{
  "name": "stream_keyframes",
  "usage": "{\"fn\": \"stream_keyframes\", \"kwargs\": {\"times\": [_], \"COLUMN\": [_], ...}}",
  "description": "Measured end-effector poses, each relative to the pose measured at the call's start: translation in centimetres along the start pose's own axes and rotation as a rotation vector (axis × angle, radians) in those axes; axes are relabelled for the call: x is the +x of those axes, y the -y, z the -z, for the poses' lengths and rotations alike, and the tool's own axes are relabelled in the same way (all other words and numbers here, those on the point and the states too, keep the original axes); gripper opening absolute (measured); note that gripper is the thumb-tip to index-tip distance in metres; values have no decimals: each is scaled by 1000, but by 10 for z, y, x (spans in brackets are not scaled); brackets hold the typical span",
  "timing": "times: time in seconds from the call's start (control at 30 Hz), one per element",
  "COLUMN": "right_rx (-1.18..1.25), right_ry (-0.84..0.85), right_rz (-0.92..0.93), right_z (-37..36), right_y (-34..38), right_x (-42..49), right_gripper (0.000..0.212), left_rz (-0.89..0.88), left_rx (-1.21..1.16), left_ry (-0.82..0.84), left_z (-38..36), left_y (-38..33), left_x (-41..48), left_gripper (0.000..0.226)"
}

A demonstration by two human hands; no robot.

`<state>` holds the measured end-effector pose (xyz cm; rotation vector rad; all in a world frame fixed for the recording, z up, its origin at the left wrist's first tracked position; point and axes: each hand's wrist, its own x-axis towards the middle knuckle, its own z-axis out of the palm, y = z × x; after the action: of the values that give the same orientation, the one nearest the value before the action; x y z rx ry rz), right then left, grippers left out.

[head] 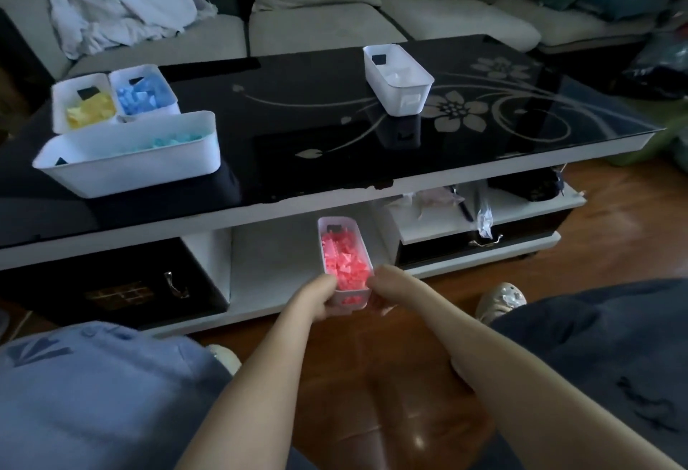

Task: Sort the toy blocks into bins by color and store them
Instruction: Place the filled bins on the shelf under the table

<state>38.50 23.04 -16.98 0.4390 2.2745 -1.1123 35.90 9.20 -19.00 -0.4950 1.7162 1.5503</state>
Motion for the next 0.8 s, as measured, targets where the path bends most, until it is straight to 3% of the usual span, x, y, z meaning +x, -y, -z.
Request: {"fn": "stream_keyframes", "kwargs": {"times": [0.07,0.13,0.2,0.33,0.4,0.57,0.7,0.8], "right_rx": [-97,-247,-259,132,285,401,344,407], "right_ry": [-72,-58,-81,-170,-179,-185,-256,-177], "right_rz": [-33,-58,-73,-168,-207,-244,-139,-80], "right_z": [7,11,12,11,11,7,-2,-4], "right_y": [-3,-8,-21,-41,-49,-61,-66,-60], "right_x": [14,25,41,65,76,87,86,86], "right_gripper": [23,14,19,19,30,49,57,66], "left_rz": [17,25,47,29,-8,-32,-122,-139], "left_rx": [-39,-88,-108,-112,-137,-51,72,65], "left_ry": [10,-4,-9,-75,-144,-46,-58,-43], "left_z": [-6,-12,-20,-33,-41,-57,-65,-59], "left_y": [-3,-4,-2,5,6,5,-2,-8], "left_x": [14,27,38,67,81,98,92,82], "left_gripper": [16,12,10,13,17,29,43,49]}}
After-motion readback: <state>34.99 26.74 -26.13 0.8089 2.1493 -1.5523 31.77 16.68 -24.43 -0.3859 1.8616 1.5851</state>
